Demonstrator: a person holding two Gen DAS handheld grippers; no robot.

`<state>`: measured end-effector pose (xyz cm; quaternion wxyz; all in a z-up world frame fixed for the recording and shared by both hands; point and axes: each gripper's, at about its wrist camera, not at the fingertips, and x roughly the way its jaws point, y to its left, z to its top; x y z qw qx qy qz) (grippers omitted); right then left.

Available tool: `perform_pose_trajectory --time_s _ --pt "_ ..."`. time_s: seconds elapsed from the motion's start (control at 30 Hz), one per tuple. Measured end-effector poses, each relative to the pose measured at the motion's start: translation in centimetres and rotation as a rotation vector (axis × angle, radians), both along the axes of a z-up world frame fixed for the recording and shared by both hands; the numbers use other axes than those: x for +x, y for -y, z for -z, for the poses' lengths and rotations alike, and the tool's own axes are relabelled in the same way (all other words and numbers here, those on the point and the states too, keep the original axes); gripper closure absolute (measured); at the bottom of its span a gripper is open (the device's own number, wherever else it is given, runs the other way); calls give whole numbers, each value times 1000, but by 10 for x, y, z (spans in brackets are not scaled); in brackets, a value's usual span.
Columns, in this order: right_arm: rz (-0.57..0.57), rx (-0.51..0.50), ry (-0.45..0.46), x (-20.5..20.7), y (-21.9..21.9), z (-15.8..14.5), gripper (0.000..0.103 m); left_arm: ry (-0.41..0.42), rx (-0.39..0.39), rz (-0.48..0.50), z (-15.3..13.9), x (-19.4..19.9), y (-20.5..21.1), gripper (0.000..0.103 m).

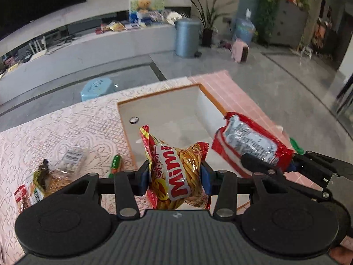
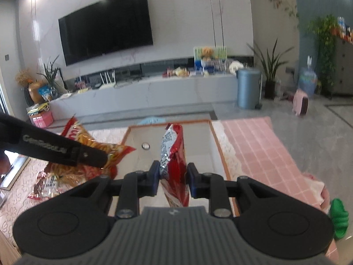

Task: Organize snacks
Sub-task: 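Lift both bags and carry them over the orange box, then open the left tool to drop the Mimi bag while the right tool releases the red chip bag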

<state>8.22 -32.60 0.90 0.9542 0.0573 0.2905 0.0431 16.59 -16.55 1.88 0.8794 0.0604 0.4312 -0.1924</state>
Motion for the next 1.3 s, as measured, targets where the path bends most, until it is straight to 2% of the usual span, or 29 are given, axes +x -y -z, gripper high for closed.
perform_pose_trajectory --time_s 0.17,0.4,0.73,0.97,1.1,1.3 --pt "-40 -14 -62 21 -5 16 79 -34 67 50 20 12 13 51" --pt "-76 -16 -144 51 -3 32 79 -69 201 138 47 25 29 51" --pt "-116 11 -230 71 -3 50 80 -139 308 198 75 44 38 51" --pt "-147 86 -300 82 -3 67 80 -178 350 218 88 54 35 49" --pt "-157 74 -332 89 -6 72 80 -180 371 233 92 55 37 43" --pt "-149 77 -351 94 -8 78 80 -182 372 241 97 56 39 42"
